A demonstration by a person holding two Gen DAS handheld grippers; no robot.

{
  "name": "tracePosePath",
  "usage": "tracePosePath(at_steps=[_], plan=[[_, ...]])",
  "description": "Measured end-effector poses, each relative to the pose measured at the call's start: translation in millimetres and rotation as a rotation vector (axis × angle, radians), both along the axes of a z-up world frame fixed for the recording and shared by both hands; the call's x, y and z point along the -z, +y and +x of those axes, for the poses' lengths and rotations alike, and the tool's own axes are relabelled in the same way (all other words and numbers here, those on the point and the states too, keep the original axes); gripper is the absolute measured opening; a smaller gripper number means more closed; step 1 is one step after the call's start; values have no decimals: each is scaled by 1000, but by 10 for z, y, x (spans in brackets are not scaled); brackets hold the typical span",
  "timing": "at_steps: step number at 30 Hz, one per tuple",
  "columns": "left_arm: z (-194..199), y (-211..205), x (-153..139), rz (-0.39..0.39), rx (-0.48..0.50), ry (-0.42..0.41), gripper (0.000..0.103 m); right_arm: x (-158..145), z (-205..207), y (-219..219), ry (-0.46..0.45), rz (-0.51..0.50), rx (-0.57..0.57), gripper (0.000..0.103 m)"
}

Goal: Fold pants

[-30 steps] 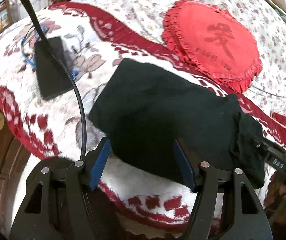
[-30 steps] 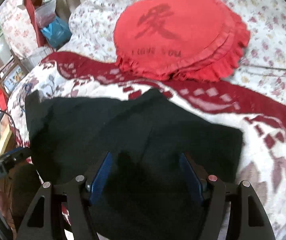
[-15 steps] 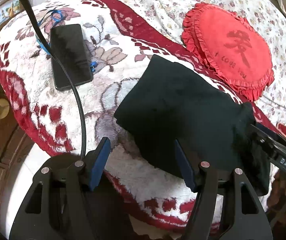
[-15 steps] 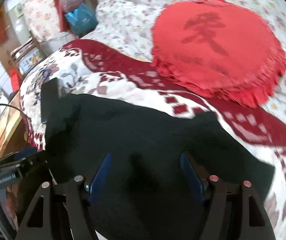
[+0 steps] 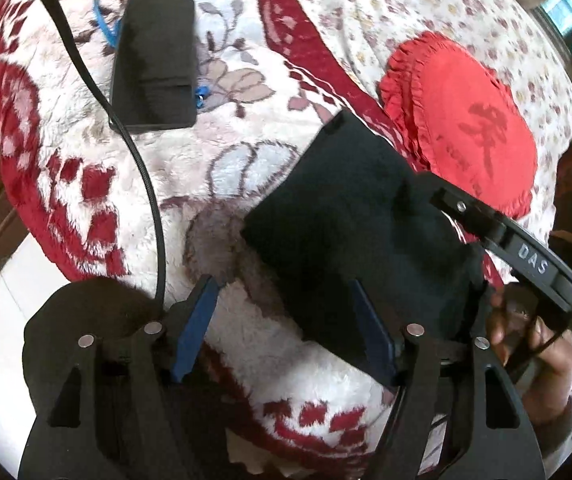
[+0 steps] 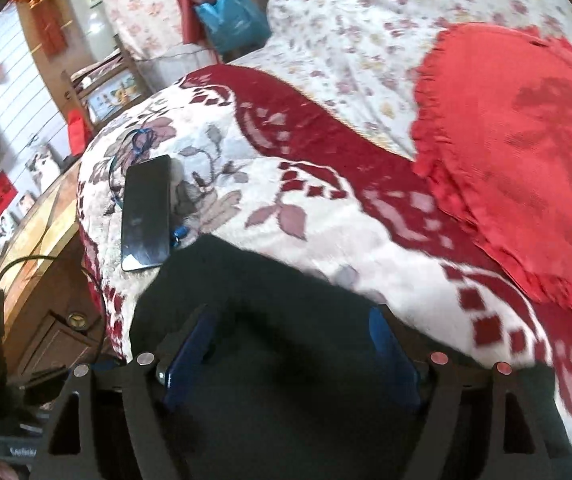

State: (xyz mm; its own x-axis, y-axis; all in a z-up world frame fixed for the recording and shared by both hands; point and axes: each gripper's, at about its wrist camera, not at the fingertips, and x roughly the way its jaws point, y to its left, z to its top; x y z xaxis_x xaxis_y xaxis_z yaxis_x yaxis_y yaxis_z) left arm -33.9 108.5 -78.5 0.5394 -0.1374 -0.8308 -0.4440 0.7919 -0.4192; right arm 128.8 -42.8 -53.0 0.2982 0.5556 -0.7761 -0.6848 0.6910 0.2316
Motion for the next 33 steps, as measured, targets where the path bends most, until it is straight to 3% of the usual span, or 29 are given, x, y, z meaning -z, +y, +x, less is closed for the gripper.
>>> tracePosePath(at_steps=[7, 10, 13, 14, 15, 17, 19, 23, 24, 26, 30, 33], plan=[[223, -75, 228, -22, 22, 68, 70, 312, 237, 476, 66, -13, -78, 85], [280, -63, 244, -39, 0, 37, 85, 482, 363, 447, 169, 86, -36, 84], [326, -55, 249, -47, -19, -2, 87, 524, 410, 295, 192, 174, 36, 61], [327, -65, 215, -49, -9, -28, 74, 512, 411, 274, 191, 174, 38, 51], [327, -89, 154, -43, 16, -58, 46, 492, 417, 242, 196, 179, 36, 47], [330, -171, 13, -10, 64, -90, 34, 429, 446, 130, 238, 229, 38, 37], [293, -264, -180, 6, 107, -167, 24, 307, 454, -44, 267, 304, 65, 37], [249, -652, -637, 52, 278, -326, 24, -101, 373, -624, 223, 443, 165, 45], [256, -817, -737, 63, 350, -363, 24, -220, 337, -861, 197, 474, 218, 50], [284, -1138, -827, 92, 472, -401, 24, -389, 231, -1355, 152, 526, 300, 74], [392, -1808, -611, 62, 687, -357, 24, -398, -25, -2228, 126, 505, 485, 82], [449, -2130, -365, 52, 789, -274, 25, -182, -208, -2654, 190, 500, 581, 86]])
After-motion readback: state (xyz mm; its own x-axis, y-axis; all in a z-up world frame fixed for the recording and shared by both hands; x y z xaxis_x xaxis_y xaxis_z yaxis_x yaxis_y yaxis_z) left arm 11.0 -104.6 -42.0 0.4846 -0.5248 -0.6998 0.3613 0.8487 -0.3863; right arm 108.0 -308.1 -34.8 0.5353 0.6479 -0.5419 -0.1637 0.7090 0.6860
